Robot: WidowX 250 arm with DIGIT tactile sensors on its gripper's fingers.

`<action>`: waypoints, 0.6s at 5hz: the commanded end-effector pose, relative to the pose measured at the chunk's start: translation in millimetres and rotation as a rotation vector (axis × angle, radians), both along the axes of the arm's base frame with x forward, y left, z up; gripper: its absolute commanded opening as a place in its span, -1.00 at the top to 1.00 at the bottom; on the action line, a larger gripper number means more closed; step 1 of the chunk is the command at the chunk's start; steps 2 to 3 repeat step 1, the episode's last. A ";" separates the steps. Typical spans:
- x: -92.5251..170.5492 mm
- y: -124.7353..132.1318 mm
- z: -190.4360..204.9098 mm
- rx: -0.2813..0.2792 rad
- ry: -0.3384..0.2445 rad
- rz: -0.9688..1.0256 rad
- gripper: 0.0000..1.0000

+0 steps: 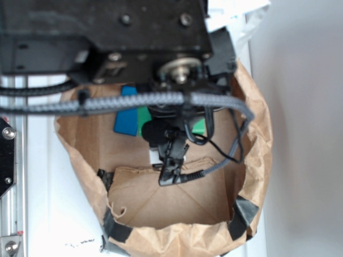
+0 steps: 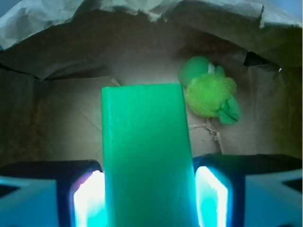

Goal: Grab the green block.

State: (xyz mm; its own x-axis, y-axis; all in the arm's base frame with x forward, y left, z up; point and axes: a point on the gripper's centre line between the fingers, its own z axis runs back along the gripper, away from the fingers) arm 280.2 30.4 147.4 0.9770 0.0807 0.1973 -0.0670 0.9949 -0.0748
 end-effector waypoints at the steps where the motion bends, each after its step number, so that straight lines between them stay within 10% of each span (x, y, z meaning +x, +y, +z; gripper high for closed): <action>1: 5.3 -9.6 31.0 0.067 -0.212 -0.024 1.00; 3: 5.3 -9.6 31.0 0.067 -0.212 -0.024 1.00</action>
